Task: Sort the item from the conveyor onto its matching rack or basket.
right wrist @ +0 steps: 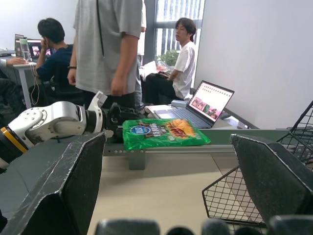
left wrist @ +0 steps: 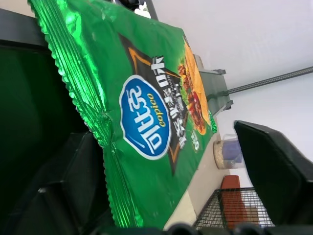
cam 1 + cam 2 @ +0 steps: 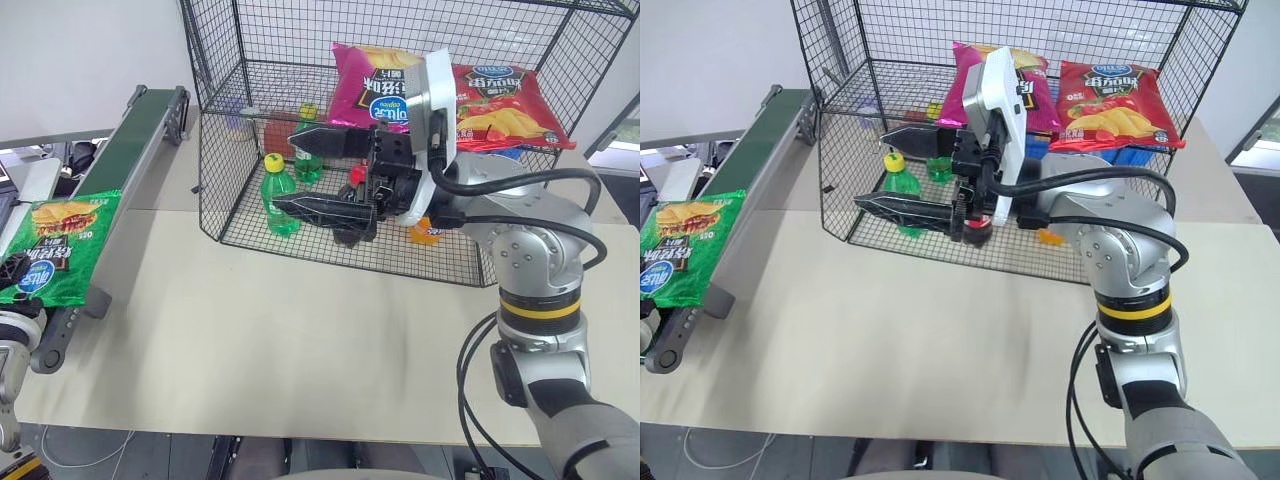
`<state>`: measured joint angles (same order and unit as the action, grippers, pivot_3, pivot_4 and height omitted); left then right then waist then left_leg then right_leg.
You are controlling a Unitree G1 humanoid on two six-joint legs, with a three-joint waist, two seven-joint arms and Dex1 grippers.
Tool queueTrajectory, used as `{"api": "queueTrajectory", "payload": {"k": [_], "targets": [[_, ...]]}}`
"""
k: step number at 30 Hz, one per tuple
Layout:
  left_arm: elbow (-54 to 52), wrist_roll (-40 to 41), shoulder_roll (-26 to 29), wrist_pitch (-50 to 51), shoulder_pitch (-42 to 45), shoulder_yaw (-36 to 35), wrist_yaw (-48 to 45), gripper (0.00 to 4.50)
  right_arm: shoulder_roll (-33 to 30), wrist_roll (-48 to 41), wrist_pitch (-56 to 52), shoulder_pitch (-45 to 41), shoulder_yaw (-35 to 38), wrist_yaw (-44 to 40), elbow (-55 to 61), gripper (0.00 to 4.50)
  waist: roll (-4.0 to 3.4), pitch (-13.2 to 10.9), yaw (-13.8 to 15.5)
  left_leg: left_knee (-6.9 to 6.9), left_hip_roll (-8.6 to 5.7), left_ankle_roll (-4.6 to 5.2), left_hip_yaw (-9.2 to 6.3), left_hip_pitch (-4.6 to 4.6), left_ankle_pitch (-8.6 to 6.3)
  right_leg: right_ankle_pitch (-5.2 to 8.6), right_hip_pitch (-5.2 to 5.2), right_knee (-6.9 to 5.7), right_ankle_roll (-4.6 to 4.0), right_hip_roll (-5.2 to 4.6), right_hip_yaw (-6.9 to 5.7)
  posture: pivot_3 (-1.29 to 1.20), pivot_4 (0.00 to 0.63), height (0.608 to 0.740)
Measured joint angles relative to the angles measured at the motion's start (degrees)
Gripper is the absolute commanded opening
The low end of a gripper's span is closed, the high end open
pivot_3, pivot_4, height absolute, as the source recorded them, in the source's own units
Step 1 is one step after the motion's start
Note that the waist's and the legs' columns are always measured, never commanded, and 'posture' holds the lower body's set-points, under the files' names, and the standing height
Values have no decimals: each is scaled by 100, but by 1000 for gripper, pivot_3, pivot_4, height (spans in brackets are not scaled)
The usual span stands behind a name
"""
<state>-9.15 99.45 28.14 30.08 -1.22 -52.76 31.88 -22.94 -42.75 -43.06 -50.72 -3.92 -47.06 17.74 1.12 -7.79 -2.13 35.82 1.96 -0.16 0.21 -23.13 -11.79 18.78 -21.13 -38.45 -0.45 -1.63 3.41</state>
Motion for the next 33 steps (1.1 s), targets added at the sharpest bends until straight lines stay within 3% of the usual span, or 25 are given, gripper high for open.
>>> {"api": "queueTrajectory", "payload": {"k": [6,14,19,24,28,33], "targets": [[28,-27,8,-3,0,-1,-33,100,16,93,18,0,0,-3,-36,4500,1,0,-2,-1,0,0,-1,-1,0,0,0,2,0,-1,1,0,150,740],[80,-37,163,23,9,8,-246,36,50,166,49,1,0,-8,-44,4500,4,-2,-3,-3,0,-1,-2,-1,0,0,0,5,0,-1,0,0,150,740],[-195,69,740,349,-6,73,-697,36,-20,317,174,60,-1,-63,-87,4500,6,-3,-4,-7,0,-3,-4,-1,1,0,1,11,0,-3,-1,0,150,740],[-726,1000,1406,871,-27,102,-1220,36,-141,603,455,345,-98,-268,-142,4500,15,-10,-7,-11,2,-6,-7,-4,1,0,0,22,-1,-7,-2,0,150,740],[-1228,1244,1569,1095,402,210,-1617,36,-100,731,641,387,-185,-294,-162,4500,6,-14,-14,-18,0,-12,-1,1,5,0,1,24,-1,-3,1,0,150,740],[-1639,1290,1569,1232,973,845,-1818,36,-27,770,696,388,-175,-270,-172,4500,7,-15,-4,-22,1,-21,-4,-2,10,0,0,28,-1,9,0,0,150,740]]}}
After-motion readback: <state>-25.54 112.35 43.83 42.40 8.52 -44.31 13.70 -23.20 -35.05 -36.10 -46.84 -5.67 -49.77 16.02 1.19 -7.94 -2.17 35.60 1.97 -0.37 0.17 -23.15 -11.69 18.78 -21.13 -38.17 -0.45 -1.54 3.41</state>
